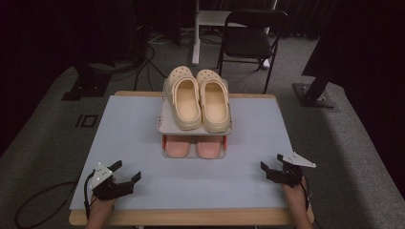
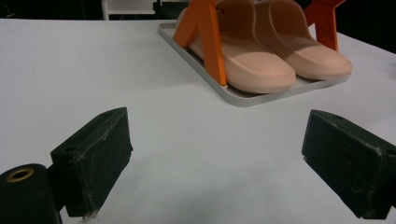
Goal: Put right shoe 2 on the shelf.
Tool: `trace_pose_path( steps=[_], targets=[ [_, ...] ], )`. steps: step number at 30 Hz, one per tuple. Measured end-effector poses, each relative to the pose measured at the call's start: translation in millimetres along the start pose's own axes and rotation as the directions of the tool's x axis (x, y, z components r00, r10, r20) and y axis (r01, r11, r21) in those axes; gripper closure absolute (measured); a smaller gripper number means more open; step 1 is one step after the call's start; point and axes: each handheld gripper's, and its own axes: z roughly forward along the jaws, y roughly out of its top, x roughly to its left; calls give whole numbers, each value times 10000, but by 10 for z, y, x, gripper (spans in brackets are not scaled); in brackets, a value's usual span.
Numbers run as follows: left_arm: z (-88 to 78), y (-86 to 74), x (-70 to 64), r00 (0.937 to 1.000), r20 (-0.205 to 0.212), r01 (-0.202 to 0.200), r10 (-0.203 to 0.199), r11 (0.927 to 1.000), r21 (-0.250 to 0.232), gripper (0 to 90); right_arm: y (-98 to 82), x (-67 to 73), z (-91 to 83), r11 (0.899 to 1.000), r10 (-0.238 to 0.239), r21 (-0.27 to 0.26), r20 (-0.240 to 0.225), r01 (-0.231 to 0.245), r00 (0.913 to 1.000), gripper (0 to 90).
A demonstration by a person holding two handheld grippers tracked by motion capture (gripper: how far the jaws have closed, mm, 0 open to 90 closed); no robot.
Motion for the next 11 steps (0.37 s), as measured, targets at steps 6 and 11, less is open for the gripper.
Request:
trace_pose_path(
  steps=[6,11],
  targets=[
    [2,-6,-11,10000,-8,-38,38,10000,-17,82,0,8,13,10000,-27,82,184,25,9998,161],
    [-6,-3,-16,9999,-20,-114,114,9999,11,82,2,25,30,9996,-174,236,279,167,9995,161]
  ],
)
